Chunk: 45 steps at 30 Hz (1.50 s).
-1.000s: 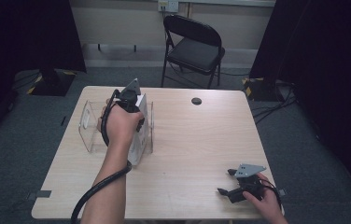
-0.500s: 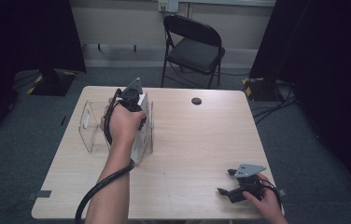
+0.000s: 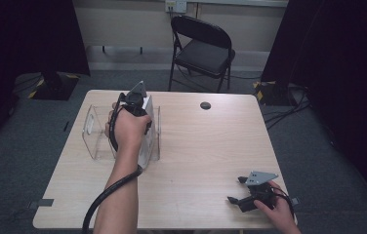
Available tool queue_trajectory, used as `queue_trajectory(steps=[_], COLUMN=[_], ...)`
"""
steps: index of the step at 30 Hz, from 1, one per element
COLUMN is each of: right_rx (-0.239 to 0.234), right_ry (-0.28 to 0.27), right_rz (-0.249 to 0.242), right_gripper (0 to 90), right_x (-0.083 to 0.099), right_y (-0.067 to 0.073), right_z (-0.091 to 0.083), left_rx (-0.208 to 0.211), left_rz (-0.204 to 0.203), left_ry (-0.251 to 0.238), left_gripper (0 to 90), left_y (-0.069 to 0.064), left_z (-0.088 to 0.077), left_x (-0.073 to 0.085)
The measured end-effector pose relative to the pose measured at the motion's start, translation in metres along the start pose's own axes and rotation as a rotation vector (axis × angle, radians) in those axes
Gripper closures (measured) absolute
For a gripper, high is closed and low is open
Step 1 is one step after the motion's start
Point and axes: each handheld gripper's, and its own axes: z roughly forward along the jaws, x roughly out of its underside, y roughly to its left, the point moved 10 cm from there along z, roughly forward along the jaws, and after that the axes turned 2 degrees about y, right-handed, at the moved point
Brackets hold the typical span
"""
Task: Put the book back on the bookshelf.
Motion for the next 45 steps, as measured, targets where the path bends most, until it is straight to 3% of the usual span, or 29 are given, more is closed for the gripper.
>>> queue_trajectory(steps=[13, 15, 22, 24, 28, 34, 35, 41, 44, 45], right_rx=[0.002, 0.000, 0.001, 0.001, 0.002, 0.002, 0.002, 0.001, 0.001, 0.001], right_ry=[0.000, 0.002, 0.000, 0.002, 0.001, 0.001, 0.001, 0.000, -0.001, -0.001], right_rz=[0.006, 0.002, 0.006, 0.004, 0.006, 0.005, 0.005, 0.005, 0.004, 0.004], right_gripper=[12.0, 12.0, 12.0, 12.0, 12.0, 12.0, 12.0, 12.0, 12.0, 12.0], right_x=[0.000, 0.000, 0.000, 0.000, 0.000, 0.000, 0.000, 0.000, 0.000, 0.000], right_y=[0.000, 0.000, 0.000, 0.000, 0.000, 0.000, 0.000, 0.000, 0.000, 0.000], right_z=[0.000, 0.000, 0.000, 0.000, 0.000, 0.000, 0.000, 0.000, 0.000, 0.000], left_rx=[-0.022, -0.026, -0.038, -0.028, -0.031, -0.047, -0.044, -0.028, -0.027, -0.017], left_rz=[-0.012, 0.002, -0.017, 0.003, 0.000, 0.071, 0.057, 0.069, 0.098, 0.088], left_ry=[-0.029, -0.031, -0.053, -0.052, -0.050, -0.036, -0.039, -0.063, -0.069, -0.074], left_gripper=[53.2, 53.3, 53.2, 53.2, 53.1, 52.3, 52.2, 51.0, 49.7, 49.5], left_y=[-0.007, -0.007, -0.005, -0.003, -0.005, -0.012, -0.012, -0.011, -0.010, -0.011], left_z=[0.006, 0.006, 0.006, 0.007, 0.008, 0.009, 0.009, 0.008, 0.006, 0.005], left_x=[-0.005, -0.006, -0.009, -0.010, -0.009, -0.009, -0.009, -0.007, -0.006, -0.005])
